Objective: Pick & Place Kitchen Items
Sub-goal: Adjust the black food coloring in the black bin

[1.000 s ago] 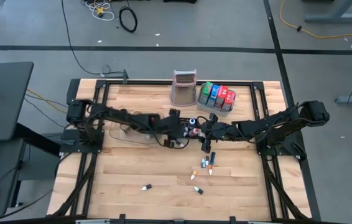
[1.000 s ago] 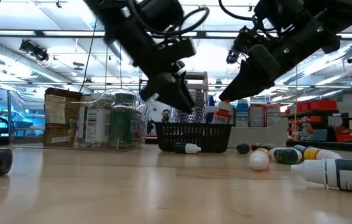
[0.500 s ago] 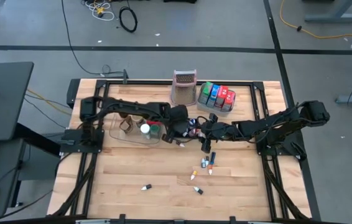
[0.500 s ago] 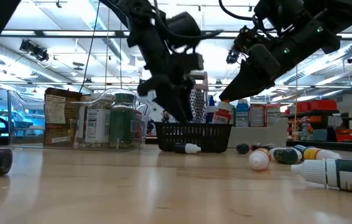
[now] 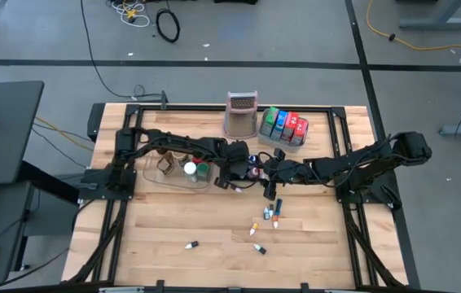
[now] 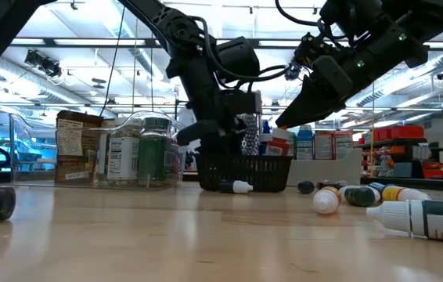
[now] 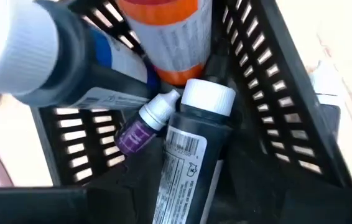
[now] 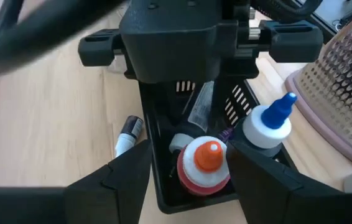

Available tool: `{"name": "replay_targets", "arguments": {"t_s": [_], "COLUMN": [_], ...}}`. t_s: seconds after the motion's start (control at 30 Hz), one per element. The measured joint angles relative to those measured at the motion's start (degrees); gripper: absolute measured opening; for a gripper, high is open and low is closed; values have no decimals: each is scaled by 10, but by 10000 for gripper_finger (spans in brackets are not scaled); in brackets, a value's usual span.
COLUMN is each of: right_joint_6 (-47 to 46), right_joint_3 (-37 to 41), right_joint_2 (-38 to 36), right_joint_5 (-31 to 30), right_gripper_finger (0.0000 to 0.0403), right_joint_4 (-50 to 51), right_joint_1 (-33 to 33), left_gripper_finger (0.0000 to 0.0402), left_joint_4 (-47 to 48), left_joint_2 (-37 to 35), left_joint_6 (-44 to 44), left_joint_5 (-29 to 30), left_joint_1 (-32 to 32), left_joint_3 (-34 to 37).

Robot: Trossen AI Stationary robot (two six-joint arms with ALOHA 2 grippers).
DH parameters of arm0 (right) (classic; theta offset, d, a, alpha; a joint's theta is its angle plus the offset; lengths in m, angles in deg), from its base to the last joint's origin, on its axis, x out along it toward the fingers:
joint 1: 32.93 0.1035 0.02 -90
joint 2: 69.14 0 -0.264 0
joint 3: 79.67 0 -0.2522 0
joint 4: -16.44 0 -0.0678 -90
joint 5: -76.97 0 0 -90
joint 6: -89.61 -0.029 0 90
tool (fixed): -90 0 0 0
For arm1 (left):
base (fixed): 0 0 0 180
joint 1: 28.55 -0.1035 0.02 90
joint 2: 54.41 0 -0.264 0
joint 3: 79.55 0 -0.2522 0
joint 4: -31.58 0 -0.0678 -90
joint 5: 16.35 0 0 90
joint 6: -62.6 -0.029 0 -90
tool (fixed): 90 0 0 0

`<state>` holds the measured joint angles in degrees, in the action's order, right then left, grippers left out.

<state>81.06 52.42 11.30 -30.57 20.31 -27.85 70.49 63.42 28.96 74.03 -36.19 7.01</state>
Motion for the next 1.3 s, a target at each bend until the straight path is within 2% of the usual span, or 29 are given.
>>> {"name": "replay_targets", "arguments": {"t_s": [0.27, 0.43, 0.57, 0.7, 1.3], "right_joint_6": [0, 0, 0, 0, 16], "right_joint_3": [0, 0, 0, 0, 1], "right_joint_2": [0, 0, 0, 0, 1], "right_joint_5": [0, 0, 0, 2, 3], "right_gripper_finger": [219, 219, 219, 219, 219], "right_joint_4": [-1, -1, -1, 0, -13], "right_joint_1": [0, 0, 0, 0, 0], "left_gripper_finger": [184, 162, 146, 146, 148], "left_joint_4": [13, 12, 15, 23, 27], "left_joint_2": [2, 0, -10, -31, -136], "left_joint_6": [-3, 13, 31, 58, 80], "left_joint_5": [-7, -31, -28, -5, 5], "left_joint_1": [-11, -15, -10, -2, 22], "left_joint_3": [0, 1, 4, 6, 4]}}
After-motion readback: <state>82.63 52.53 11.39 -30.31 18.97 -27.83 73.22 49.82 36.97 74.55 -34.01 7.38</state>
